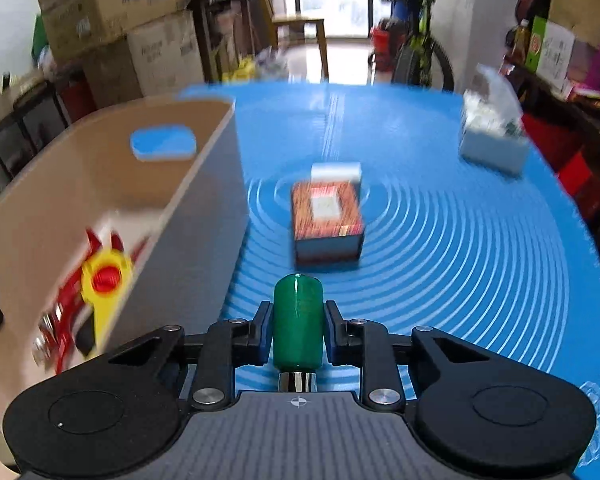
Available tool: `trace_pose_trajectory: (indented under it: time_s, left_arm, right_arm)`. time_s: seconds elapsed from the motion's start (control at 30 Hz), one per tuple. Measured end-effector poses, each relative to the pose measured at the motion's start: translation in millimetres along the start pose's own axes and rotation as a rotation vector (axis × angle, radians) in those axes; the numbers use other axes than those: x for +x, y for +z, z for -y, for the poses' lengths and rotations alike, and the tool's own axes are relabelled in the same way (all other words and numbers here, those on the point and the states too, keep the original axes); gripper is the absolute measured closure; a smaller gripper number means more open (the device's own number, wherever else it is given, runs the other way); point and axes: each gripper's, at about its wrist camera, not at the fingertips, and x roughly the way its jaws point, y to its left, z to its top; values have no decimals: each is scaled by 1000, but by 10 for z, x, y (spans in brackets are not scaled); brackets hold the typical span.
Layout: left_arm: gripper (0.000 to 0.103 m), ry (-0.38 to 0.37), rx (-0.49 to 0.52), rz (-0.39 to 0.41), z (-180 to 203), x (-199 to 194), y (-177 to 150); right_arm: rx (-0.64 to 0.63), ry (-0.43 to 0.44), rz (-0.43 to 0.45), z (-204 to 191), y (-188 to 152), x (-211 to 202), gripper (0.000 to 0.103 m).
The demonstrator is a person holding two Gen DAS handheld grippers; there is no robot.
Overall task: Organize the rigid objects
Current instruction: 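Lower the green cylinder into the basket and open the right gripper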
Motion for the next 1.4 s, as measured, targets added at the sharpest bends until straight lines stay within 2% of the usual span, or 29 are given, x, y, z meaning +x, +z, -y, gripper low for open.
trace_pose_trajectory:
  time_s: [0.33,0.6,0.83,1.07,1.2,1.4]
  left_arm:
    - [86,0,1,0,2,4,-1]
    - [86,3,2,1,2,2,0]
    - [86,3,3,3,11,-2,6]
    - [86,2,3,2,1,-9,7]
    - [87,2,4,4,1,-10,8]
    - [86,5,5,3,10,6,3]
  right_arm:
    - [-17,37,209,-73,281,-500,69]
    - [-108,134,271,-416,404,-587,69]
    - [-183,196,224,-741,353,-451,69]
    - [-285,225,115,-1050,227,-198,69]
    - [-300,231,53,-1085,201,-86,69]
    - [-297,267,34,-1037,234,-68,67]
